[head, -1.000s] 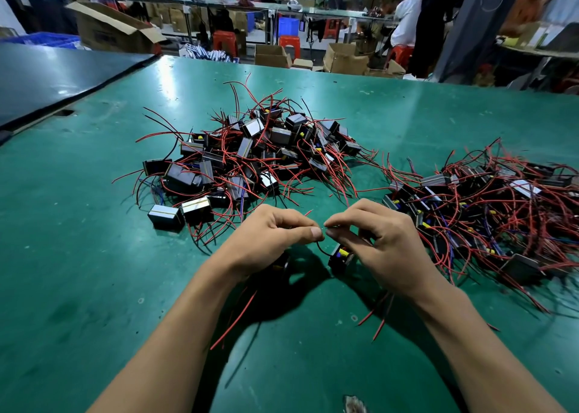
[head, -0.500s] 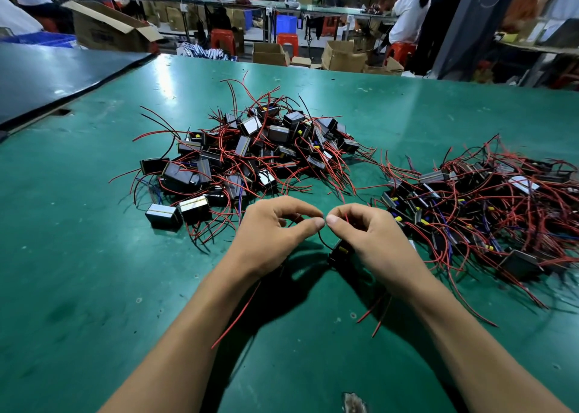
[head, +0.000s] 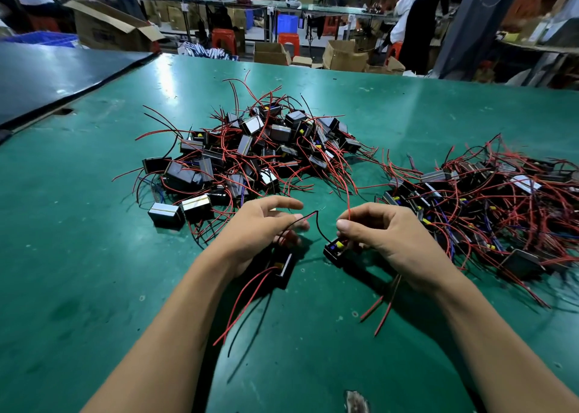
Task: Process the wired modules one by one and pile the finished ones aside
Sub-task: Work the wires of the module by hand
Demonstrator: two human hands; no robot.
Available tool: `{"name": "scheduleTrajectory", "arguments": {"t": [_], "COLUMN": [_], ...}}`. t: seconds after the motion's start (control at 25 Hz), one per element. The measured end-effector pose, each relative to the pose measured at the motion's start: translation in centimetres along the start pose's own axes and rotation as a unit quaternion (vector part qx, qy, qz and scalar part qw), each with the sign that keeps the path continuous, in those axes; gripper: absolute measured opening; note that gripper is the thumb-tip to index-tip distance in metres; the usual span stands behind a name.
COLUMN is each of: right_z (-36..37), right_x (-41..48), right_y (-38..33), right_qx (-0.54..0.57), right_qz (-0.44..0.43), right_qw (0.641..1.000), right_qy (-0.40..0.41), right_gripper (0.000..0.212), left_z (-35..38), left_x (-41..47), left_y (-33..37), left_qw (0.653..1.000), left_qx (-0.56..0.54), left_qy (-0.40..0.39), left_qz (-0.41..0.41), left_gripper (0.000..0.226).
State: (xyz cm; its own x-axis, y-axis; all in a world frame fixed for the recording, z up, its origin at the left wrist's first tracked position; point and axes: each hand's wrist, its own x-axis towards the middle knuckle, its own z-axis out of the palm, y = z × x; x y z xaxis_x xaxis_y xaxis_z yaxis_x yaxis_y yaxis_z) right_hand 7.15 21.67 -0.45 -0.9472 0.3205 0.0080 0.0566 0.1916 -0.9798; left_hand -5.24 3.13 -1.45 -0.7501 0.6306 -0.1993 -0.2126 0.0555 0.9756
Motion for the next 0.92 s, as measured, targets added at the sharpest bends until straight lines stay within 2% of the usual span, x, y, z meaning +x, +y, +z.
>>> {"name": "scheduleTrajectory", "arguments": {"t": [0.16, 0.36, 0.56, 0.64, 0.72, 0.76, 0.92], "right_z": [0.5, 1.2, 1.2, 1.1, 1.1, 1.1, 1.5], "right_x": [0.3, 0.3, 0.0, -0.1, -0.1, -0.2, -0.2], "right_y": [0.1, -0.2, -0.4, -0.4, -0.4, -0.4, -0.2], "right_qx": [-0.018, -0.081, -0.076, -0.054, 0.000, 0.016, 0.012], "right_qz": [-0.021, -0.018, -0.032, -0.029, -0.018, -0.018, -0.032], "right_qw": [0.999, 0.997, 0.996, 0.997, 0.999, 0.999, 0.999], "right_qy": [0.015, 0.000, -0.026, -0.041, -0.039, -0.037, -0.029], "right_gripper": [0.014, 0.027, 0.022, 0.022, 0.025, 0.028, 0.032], "left_z": [0.3, 1.4, 1.7, 1.9, 2.2, 2.4, 2.8], "left_x": [0.1, 0.0, -0.3, -0.3, -0.3, -0.2, -0.3], "left_y": [0.0, -0.2, -0.2, -0.3, -0.3, -0.4, -0.4], "left_qw": [0.998, 0.994, 0.993, 0.993, 0.992, 0.992, 0.993], "left_qx": [-0.044, -0.085, -0.093, -0.089, -0.087, -0.084, -0.077], "left_qy": [-0.035, -0.063, -0.073, -0.077, -0.084, -0.085, -0.077], "left_qz": [0.000, 0.013, 0.008, 0.016, 0.024, 0.029, 0.042], "left_gripper": [0.018, 0.010, 0.017, 0.013, 0.007, 0.011, 0.012]}}
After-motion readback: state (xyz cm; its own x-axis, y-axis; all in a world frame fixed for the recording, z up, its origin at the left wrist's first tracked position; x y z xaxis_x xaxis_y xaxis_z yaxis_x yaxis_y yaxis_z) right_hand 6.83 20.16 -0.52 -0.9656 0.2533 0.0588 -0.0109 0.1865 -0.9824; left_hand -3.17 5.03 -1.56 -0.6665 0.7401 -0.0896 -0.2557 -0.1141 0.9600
